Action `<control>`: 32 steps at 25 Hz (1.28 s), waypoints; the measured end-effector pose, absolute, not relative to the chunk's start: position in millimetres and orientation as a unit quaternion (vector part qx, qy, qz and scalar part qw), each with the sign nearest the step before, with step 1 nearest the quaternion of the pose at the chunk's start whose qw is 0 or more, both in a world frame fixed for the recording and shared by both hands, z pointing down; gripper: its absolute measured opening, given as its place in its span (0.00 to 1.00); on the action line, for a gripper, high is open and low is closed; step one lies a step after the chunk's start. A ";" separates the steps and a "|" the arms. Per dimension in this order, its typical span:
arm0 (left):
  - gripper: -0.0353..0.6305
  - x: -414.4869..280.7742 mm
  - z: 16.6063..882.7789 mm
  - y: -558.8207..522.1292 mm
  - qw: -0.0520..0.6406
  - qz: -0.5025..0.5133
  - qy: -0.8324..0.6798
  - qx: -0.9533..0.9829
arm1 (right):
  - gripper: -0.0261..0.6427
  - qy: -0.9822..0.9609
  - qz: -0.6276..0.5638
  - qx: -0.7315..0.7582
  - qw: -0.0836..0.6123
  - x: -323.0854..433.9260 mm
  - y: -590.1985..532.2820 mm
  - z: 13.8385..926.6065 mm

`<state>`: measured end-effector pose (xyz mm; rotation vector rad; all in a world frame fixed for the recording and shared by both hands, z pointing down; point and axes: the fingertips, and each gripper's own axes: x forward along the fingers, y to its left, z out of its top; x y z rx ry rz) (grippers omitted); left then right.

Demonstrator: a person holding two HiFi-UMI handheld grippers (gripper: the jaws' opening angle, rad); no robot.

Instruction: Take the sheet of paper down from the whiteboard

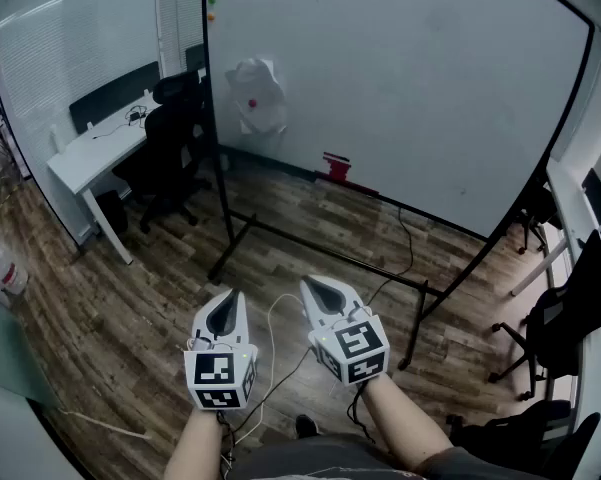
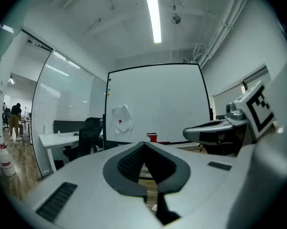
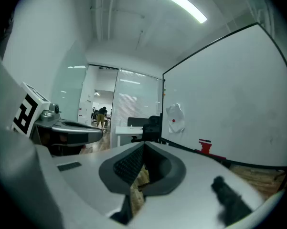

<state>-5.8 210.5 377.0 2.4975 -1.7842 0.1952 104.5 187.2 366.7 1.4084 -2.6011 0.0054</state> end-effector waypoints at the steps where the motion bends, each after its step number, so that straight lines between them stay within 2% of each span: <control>1: 0.07 -5.1 376.4 209.6 0.033 0.064 -0.580 0.812 | 0.07 -0.874 0.007 0.477 0.090 107.1 186.8 369.6; 14: 0.07 1.3 380.7 202.8 0.033 0.070 -0.582 0.809 | 0.07 -0.882 0.023 0.463 0.089 110.2 184.2 385.1; 20: 0.07 4.9 381.3 191.6 0.040 0.061 -0.592 0.803 | 0.07 -0.895 0.043 0.440 0.057 118.3 175.3 387.9; 32: 0.07 13.4 391.3 170.0 0.047 0.060 -0.621 0.780 | 0.07 -0.901 0.044 0.426 0.071 132.3 137.8 399.9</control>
